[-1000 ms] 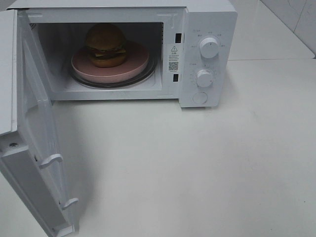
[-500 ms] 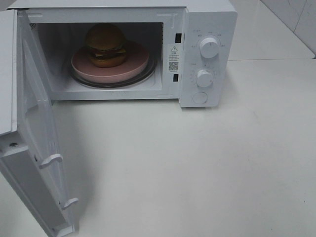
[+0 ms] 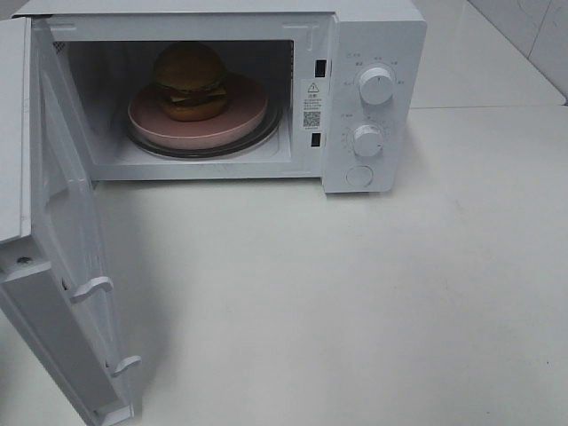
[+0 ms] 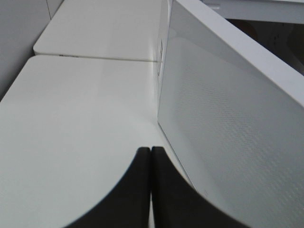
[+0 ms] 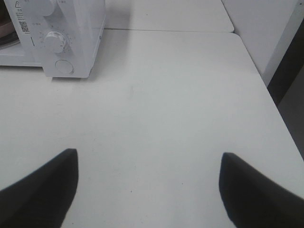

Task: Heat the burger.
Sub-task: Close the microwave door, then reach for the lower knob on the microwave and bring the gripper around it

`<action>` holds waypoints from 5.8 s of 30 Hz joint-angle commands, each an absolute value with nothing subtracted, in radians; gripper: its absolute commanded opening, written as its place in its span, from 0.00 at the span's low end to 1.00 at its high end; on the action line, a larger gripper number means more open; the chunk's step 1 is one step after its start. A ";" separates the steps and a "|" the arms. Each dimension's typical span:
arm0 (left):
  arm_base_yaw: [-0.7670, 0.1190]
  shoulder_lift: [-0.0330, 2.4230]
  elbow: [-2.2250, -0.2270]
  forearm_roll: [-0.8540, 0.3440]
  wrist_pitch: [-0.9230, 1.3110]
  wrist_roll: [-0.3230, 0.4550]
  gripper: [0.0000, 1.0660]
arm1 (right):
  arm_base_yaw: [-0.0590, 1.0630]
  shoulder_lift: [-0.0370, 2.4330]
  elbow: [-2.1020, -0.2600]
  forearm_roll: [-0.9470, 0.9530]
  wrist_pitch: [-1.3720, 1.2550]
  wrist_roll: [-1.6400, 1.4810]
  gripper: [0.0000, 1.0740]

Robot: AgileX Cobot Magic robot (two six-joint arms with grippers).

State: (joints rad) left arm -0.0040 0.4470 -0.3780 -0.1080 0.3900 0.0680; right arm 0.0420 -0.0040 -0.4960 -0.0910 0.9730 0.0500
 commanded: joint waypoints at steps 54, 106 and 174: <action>-0.007 1.304 -0.227 0.684 -0.868 -0.388 0.00 | 0.038 -0.029 -0.494 -0.096 0.959 0.045 0.71; -0.624 1.737 -0.747 -0.285 -0.792 0.076 0.00 | 0.038 -0.029 -0.494 -0.096 0.959 0.045 0.70; -0.717 1.848 -1.080 -0.236 -0.316 0.110 0.14 | 0.038 -0.029 -0.494 -0.096 0.959 0.045 0.69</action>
